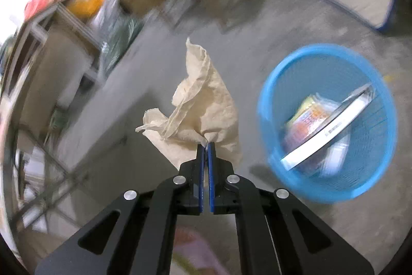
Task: Collect trash
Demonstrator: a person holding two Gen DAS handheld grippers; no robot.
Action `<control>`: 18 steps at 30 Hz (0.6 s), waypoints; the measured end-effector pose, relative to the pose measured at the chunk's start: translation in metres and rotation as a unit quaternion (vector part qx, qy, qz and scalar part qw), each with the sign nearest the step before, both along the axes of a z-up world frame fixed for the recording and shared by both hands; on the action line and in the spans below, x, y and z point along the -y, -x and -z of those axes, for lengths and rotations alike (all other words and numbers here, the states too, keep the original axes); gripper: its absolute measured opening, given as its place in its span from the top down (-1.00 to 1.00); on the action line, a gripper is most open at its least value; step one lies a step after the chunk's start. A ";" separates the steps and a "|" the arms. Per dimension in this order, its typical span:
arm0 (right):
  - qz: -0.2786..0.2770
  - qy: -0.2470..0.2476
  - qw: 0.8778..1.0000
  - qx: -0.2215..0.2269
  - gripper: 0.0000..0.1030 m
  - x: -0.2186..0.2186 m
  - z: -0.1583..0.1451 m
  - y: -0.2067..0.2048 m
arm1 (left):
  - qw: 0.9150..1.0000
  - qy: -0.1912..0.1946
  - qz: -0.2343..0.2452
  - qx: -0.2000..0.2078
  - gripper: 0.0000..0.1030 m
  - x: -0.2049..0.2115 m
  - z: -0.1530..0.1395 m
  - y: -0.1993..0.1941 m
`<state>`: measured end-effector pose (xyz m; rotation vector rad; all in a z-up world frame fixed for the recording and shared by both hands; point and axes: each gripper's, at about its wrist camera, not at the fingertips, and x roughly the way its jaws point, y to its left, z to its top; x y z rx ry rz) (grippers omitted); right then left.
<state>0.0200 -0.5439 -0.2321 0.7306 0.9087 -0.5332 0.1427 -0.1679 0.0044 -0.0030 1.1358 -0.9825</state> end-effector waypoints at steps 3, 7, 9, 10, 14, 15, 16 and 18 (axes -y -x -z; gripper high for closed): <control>0.056 0.009 0.998 -0.018 0.93 0.050 -0.004 0.012 | 1.000 0.006 -0.002 0.005 -0.58 -0.004 -0.004 0.005; 0.101 -0.032 0.993 -0.049 0.89 0.092 0.040 0.012 | 1.000 0.004 -0.014 0.018 -0.58 -0.013 -0.010 0.008; 0.101 -0.036 0.991 -0.078 0.81 0.098 0.053 0.008 | 0.999 0.003 -0.022 0.023 -0.58 -0.021 -0.013 0.009; 0.101 -0.037 0.991 -0.083 0.56 0.105 0.054 0.008 | 0.999 0.002 -0.027 0.025 -0.58 -0.026 -0.015 0.009; 0.133 -0.013 0.989 -0.061 -0.38 0.097 0.042 0.021 | 0.998 0.000 -0.047 0.038 -0.58 -0.046 -0.020 0.014; 0.140 -0.008 0.989 -0.054 -0.38 0.096 0.035 0.027 | 0.998 0.001 -0.049 0.038 -0.58 -0.050 -0.021 0.015; 0.142 -0.009 0.988 -0.054 -0.38 0.094 0.034 0.030 | 0.998 0.003 -0.053 0.038 -0.58 -0.055 -0.022 0.017; 0.152 -0.013 0.987 -0.052 -0.38 0.094 0.025 0.038 | 0.998 0.006 -0.057 0.039 -0.58 -0.066 -0.023 0.020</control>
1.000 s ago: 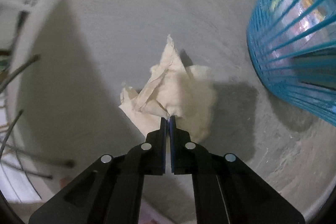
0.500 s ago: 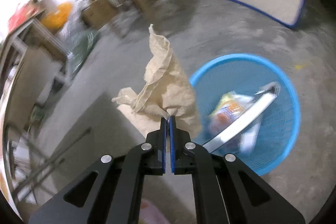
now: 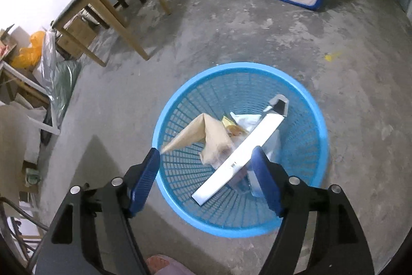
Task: Collect trash
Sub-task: 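Move both tools back over the table toward the snack bags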
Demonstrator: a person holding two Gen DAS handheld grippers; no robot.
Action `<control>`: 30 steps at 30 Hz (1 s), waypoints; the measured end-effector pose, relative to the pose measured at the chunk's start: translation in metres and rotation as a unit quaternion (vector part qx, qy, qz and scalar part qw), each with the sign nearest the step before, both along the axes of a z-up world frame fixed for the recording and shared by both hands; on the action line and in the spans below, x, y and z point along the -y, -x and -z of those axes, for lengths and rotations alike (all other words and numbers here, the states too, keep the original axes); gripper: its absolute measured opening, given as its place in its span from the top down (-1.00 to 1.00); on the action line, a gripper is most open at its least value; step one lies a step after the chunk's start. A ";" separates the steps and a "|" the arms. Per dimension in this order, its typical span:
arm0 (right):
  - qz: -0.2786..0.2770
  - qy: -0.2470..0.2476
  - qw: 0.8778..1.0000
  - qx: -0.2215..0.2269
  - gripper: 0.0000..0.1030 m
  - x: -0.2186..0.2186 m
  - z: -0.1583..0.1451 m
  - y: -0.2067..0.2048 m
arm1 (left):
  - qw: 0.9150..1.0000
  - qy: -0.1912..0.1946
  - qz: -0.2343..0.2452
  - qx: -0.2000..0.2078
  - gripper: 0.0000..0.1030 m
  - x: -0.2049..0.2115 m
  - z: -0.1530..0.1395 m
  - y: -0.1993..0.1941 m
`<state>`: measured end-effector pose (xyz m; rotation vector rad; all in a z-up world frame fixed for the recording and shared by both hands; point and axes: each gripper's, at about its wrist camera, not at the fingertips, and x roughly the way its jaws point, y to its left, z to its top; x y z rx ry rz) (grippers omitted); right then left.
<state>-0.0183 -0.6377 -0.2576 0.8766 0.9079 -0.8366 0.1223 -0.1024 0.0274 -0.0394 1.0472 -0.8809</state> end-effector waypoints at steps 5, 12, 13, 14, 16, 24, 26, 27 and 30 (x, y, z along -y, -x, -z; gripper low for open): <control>0.001 0.008 0.998 0.055 -0.39 -0.025 -0.051 0.024 | 1.000 0.007 -0.009 0.014 -0.58 -0.026 -0.007 0.017; -0.112 0.070 0.985 0.114 -0.67 -0.124 -0.148 0.033 | 0.998 0.041 -0.031 0.032 -0.62 -0.080 -0.011 0.054; -0.142 0.088 0.979 0.116 -0.71 -0.148 -0.164 0.029 | 0.998 0.043 -0.038 0.035 -0.62 -0.088 -0.010 0.058; -0.163 0.100 0.975 0.115 -0.74 -0.166 -0.175 0.025 | 0.997 0.042 -0.044 0.036 -0.62 -0.096 -0.008 0.063; -0.207 0.131 0.963 0.114 -0.79 -0.202 -0.197 0.015 | 0.997 0.038 -0.053 0.039 -0.62 -0.106 -0.006 0.068; -0.321 0.224 0.912 0.122 -0.87 -0.323 -0.252 -0.024 | 0.993 0.032 -0.091 0.069 -0.62 -0.148 -0.002 0.088; -0.339 0.238 0.902 0.123 -0.87 -0.352 -0.259 -0.033 | 0.991 0.037 -0.108 0.068 -0.62 -0.163 0.000 0.089; -0.345 0.242 0.898 0.126 -0.87 -0.361 -0.262 -0.036 | 0.990 0.040 -0.118 0.066 -0.62 -0.170 0.001 0.088; -0.401 0.251 0.868 0.149 -0.87 -0.409 -0.267 -0.049 | 0.985 0.041 -0.154 0.058 -0.62 -0.192 0.007 0.083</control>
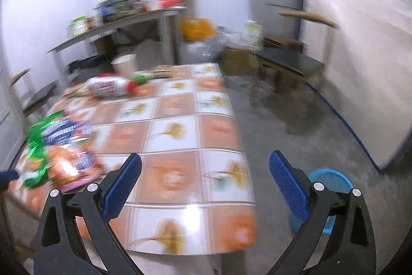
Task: Collect trash
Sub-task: 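Move both tools back over the table toward the snack bags, then grasp the pink GOODYEAR snack bag with the left tool and lift it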
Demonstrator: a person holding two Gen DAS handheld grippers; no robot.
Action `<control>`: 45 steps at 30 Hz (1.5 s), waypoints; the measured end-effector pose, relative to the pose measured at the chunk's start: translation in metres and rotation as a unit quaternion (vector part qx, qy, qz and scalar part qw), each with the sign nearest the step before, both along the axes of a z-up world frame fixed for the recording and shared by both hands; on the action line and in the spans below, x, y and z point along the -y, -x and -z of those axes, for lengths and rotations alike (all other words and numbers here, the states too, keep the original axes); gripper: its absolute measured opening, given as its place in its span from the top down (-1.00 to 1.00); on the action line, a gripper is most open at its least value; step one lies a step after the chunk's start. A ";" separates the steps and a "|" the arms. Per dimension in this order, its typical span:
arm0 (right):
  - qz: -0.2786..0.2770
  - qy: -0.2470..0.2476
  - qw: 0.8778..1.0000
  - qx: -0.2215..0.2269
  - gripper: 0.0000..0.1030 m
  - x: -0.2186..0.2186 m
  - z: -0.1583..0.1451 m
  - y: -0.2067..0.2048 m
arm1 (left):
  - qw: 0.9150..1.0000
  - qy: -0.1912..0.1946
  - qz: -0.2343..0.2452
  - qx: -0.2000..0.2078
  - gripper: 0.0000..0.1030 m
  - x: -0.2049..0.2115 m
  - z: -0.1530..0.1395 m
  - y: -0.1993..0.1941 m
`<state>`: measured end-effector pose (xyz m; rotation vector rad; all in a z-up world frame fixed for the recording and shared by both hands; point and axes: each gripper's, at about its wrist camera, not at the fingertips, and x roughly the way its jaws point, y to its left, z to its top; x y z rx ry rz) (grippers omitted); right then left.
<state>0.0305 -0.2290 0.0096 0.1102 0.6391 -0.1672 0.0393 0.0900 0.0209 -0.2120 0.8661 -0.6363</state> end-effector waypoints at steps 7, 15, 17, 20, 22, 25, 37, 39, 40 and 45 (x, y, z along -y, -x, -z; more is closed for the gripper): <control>-0.132 -0.001 0.991 -0.008 -0.87 -0.093 -0.001 -0.038 | 0.993 0.030 -0.111 -0.023 -0.62 -0.068 0.009 -0.023; -0.206 -0.013 0.977 -0.052 -0.87 -0.158 0.015 -0.070 | 0.986 0.056 -0.158 -0.023 -0.62 -0.104 0.014 -0.035; -0.203 -0.019 0.977 -0.054 -0.87 -0.157 0.017 -0.073 | 0.987 0.073 -0.143 -0.020 -0.62 -0.101 0.013 -0.038; -0.184 -0.052 0.980 -0.060 -0.87 -0.146 0.020 -0.081 | 0.987 0.110 -0.113 -0.017 -0.62 -0.090 0.009 -0.045; -0.168 -0.079 0.981 -0.063 -0.87 -0.134 0.022 -0.085 | 0.988 0.119 -0.098 -0.017 -0.61 -0.080 0.008 -0.051; -0.149 -0.113 0.981 -0.060 -0.87 -0.114 0.022 -0.087 | 0.990 0.112 -0.083 -0.017 -0.55 -0.064 0.008 -0.059; -0.107 -0.195 0.972 -0.070 -0.66 -0.069 0.025 -0.105 | 0.994 0.077 -0.067 -0.034 -0.40 -0.044 0.016 -0.075; -0.109 -0.194 0.973 -0.069 -0.65 -0.068 0.021 -0.109 | 0.994 0.077 -0.069 -0.033 -0.40 -0.046 0.013 -0.077; -0.110 -0.192 0.973 -0.068 -0.65 -0.068 0.020 -0.112 | 0.994 0.077 -0.070 -0.032 -0.40 -0.047 0.012 -0.079; -0.114 -0.191 0.973 -0.064 -0.64 -0.067 0.011 -0.126 | 0.994 0.073 -0.071 -0.035 -0.39 -0.050 0.010 -0.087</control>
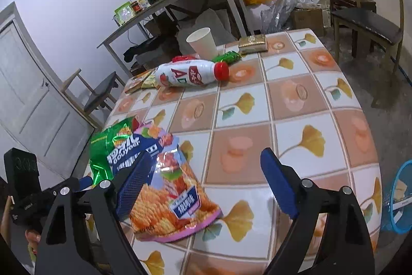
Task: Collect trash
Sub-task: 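Grasp the pink GOODYEAR snack bag with the left tool and lift it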
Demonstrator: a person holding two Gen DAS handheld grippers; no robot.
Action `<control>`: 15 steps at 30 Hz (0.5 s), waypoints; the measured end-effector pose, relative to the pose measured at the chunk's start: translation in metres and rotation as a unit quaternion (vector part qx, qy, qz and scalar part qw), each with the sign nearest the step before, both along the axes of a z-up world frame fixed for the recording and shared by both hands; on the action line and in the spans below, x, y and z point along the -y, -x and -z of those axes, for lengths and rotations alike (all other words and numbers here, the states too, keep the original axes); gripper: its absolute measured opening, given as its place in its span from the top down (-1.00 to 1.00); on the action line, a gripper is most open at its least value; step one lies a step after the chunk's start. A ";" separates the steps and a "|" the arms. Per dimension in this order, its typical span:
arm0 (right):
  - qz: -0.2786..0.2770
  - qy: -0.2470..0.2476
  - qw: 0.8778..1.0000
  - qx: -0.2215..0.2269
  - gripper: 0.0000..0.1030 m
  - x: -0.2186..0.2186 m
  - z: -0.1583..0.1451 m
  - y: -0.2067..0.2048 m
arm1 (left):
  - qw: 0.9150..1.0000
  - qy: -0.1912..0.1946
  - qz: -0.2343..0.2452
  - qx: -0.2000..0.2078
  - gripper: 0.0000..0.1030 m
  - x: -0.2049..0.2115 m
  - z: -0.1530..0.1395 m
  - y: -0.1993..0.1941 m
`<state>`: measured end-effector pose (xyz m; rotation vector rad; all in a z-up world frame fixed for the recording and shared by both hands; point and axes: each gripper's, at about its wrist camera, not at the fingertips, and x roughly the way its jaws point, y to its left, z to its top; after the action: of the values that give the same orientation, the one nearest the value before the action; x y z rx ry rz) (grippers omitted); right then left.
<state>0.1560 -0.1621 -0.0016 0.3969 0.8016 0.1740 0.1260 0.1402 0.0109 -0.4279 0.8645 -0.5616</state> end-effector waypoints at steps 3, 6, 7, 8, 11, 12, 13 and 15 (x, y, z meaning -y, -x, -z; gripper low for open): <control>-0.002 -0.007 1.000 -0.002 -0.63 0.000 0.000 -0.009 | 1.000 -0.002 0.006 -0.010 -0.37 0.000 0.004 -0.003; -0.003 -0.014 1.000 -0.008 -0.59 0.000 0.002 -0.015 | 1.000 -0.004 0.016 -0.025 -0.32 0.004 0.010 -0.004; -0.004 -0.017 1.000 -0.011 -0.59 0.000 0.004 -0.017 | 0.999 -0.005 0.019 -0.030 -0.31 0.007 0.011 -0.004; -0.005 -0.020 1.000 -0.015 -0.59 0.000 0.006 -0.019 | 0.999 -0.007 0.025 -0.036 -0.30 0.010 0.014 -0.004; -0.006 -0.029 0.999 -0.029 -0.59 0.000 0.013 -0.024 | 0.998 -0.021 0.036 -0.046 -0.28 0.019 0.019 -0.005; -0.007 -0.032 0.999 -0.035 -0.59 -0.001 0.016 -0.025 | 0.998 -0.029 0.039 -0.049 -0.28 0.022 0.021 -0.005; -0.007 -0.034 0.999 -0.041 -0.58 -0.002 0.019 -0.026 | 0.997 -0.035 0.041 -0.054 -0.26 0.024 0.023 -0.005; -0.011 -0.038 0.998 -0.056 -0.57 -0.004 0.027 -0.029 | 0.996 -0.046 0.042 -0.065 -0.22 0.028 0.029 -0.008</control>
<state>0.1853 -0.1585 -0.0284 0.4737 0.9122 0.2044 0.1338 0.1124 -0.0178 -0.3477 1.0333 -0.5727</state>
